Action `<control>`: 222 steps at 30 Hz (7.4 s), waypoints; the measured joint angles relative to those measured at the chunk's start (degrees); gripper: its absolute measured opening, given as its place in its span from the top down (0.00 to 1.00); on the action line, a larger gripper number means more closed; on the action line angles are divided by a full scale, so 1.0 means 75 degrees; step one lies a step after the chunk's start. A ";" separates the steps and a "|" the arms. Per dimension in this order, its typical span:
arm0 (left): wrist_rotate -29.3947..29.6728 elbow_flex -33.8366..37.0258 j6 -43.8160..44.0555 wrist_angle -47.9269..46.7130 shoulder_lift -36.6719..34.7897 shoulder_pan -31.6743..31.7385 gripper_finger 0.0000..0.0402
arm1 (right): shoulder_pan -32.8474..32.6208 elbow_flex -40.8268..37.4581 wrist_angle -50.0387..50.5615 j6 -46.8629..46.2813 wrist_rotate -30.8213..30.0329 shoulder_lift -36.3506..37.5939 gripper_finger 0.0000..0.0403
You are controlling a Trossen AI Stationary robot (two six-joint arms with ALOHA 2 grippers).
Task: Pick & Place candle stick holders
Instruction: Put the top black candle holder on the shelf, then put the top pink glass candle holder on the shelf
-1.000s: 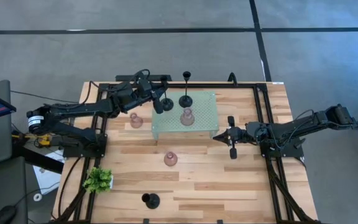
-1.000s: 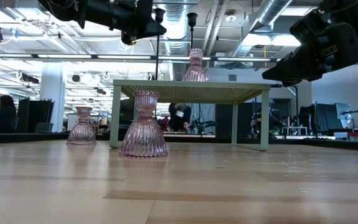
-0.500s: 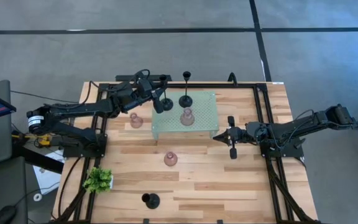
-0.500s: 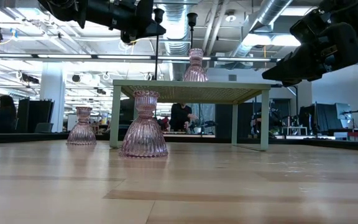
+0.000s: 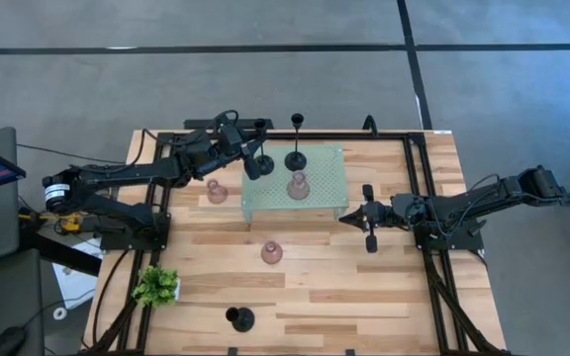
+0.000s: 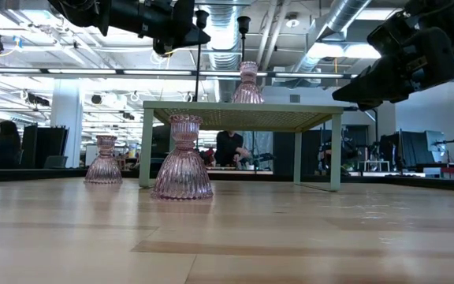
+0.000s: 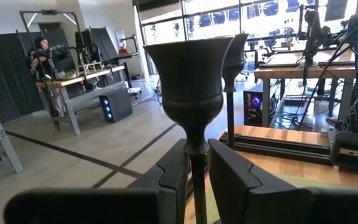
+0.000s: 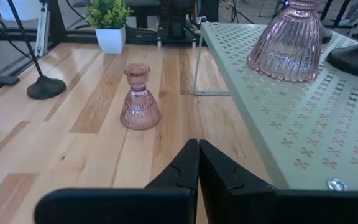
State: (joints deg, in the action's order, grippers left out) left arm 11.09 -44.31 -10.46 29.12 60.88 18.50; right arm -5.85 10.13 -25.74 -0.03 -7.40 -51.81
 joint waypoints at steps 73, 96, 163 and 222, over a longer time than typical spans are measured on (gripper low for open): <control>0.0346 0.0006 0.1875 -0.7486 -0.2803 -0.3381 0.82 | 0.0000 0.0000 -0.0031 -0.0207 -0.0018 0.0000 1.00; 0.2547 0.0051 0.4434 -1.0033 -0.3657 -0.3372 0.88 | 0.0000 0.0000 -0.0045 -0.0463 -0.0018 -0.0003 1.00; 0.6856 0.3528 1.0490 -0.8484 -0.1894 -0.5458 0.52 | 0.0003 0.0000 0.0227 -0.0396 -0.0085 -0.0003 1.00; 0.6452 0.5292 0.6222 -0.0362 0.0859 -0.2668 0.23 | 0.0003 0.0003 0.0236 -0.0393 -0.0656 -0.0003 1.00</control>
State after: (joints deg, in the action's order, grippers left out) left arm 59.48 -4.62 36.21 26.41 67.33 -1.50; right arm -5.82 10.15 -23.97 -2.98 -12.32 -51.83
